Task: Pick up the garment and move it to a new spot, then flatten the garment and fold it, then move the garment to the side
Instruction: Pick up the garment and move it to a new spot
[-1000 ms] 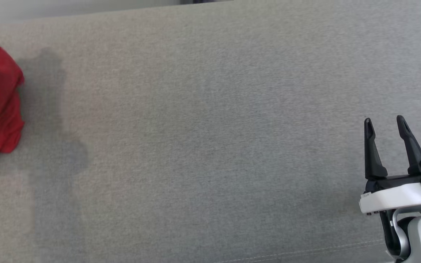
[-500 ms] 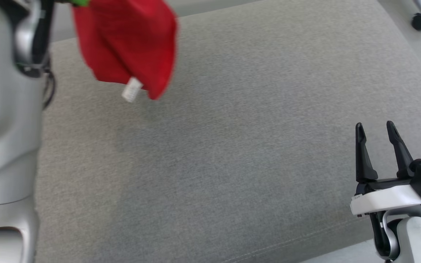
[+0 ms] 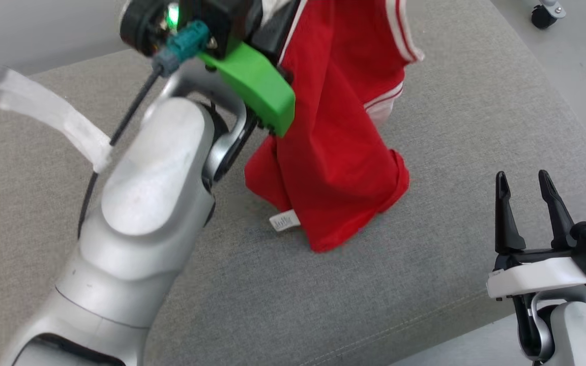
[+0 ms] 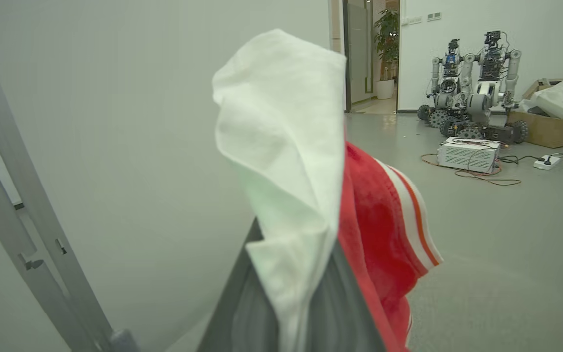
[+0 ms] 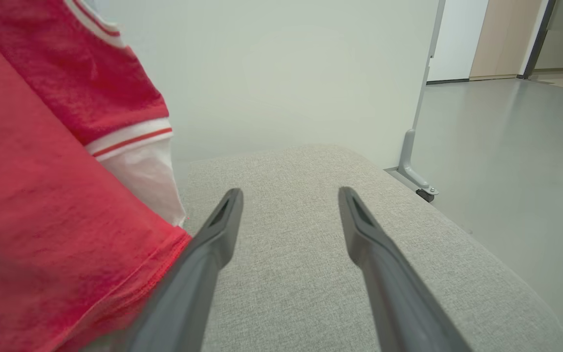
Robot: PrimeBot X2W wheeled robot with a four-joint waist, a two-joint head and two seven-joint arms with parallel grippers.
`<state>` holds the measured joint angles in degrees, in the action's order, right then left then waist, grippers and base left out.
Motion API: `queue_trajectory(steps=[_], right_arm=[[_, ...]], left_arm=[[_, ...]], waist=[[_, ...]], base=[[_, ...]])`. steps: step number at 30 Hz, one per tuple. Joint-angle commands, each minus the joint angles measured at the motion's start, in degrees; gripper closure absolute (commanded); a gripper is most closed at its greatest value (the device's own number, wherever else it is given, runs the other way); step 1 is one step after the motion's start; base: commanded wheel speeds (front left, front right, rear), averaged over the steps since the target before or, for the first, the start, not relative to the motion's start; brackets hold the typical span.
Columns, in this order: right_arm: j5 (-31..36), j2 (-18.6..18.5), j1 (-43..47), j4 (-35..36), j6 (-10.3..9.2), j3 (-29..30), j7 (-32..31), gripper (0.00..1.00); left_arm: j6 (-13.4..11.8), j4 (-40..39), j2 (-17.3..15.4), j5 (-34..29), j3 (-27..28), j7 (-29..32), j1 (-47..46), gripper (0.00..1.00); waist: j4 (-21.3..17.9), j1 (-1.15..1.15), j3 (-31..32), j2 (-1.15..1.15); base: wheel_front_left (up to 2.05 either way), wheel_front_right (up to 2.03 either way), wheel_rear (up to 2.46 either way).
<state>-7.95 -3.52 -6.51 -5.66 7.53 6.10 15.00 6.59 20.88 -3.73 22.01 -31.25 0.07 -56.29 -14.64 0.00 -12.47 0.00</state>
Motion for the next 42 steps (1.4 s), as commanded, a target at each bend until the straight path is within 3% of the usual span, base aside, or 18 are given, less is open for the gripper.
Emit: queue_trajectory(steps=[1, 9, 10, 11, 12, 19, 27, 33, 42], right_arm=[[-0.49, 0.19, -0.17, 0.16, -0.08, 0.04, 0.24, 0.00], [-0.43, 0.37, -0.58, -0.20, -0.08, -0.88, 0.22, 0.00], [-0.31, 0.39, -0.55, -0.25, -0.08, -0.93, 0.22, 0.00], [-0.25, 0.40, -0.49, -0.29, -0.08, -0.95, 0.22, 0.00], [-0.29, 0.41, -0.47, -0.42, -0.08, -0.98, 0.23, 0.00], [-0.19, 0.46, 0.29, -1.16, -0.08, -1.62, 0.23, 0.00], [0.30, 0.00, 1.88, -0.68, -0.08, -2.31, 0.23, 0.00], [0.59, -0.16, 2.96, -0.06, -0.08, -3.41, 0.23, 0.00], [0.62, -0.61, 4.22, -0.24, -0.08, -4.78, 0.23, 0.00]], left_arm=[[-0.50, 1.57, -0.06, 0.88, -0.59, -1.00, 3.01, 1.00], [-2.27, 12.50, 0.16, 3.19, -2.61, -6.56, 17.32, 1.00], [-2.45, 13.51, -0.01, 3.28, -2.64, -7.24, 18.11, 0.82], [-2.57, 14.63, -0.06, 3.43, -2.69, -8.04, 19.08, 0.07], [-2.58, 15.50, -0.07, 3.56, -2.75, -8.58, 19.77, 0.00], [-3.88, 16.10, -1.87, 2.93, -0.43, -14.11, 19.52, 0.00], [-6.45, 7.34, -5.80, 1.31, 5.79, -15.25, 23.32, 0.00], [-8.23, -2.39, -9.60, -1.08, 12.41, -15.22, 31.42, 0.00], [-9.21, -10.16, -12.05, -3.05, 19.59, -15.23, 43.66, 0.00]], waist=[[0.61, 0.00, -0.22, 0.00], [2.45, 0.00, -0.18, 0.00], [2.66, 0.00, -0.07, 0.00], [3.00, 0.00, 0.06, 0.00], [3.27, 0.00, 0.17, 0.00], [5.55, 0.00, 2.50, 0.00], [9.18, 0.00, 5.65, 0.00], [12.29, 0.00, 8.00, 0.00], [15.04, 0.00, 11.15, 0.00]], base=[[0.00, 0.00, 0.00], [0.00, 0.00, 0.00], [0.00, 0.00, 0.00], [0.00, 0.00, 0.00], [0.00, 0.00, 0.00], [0.00, 0.00, 0.00], [0.00, 0.00, 0.00], [0.00, 0.00, 0.00], [0.00, 0.00, 0.00]])
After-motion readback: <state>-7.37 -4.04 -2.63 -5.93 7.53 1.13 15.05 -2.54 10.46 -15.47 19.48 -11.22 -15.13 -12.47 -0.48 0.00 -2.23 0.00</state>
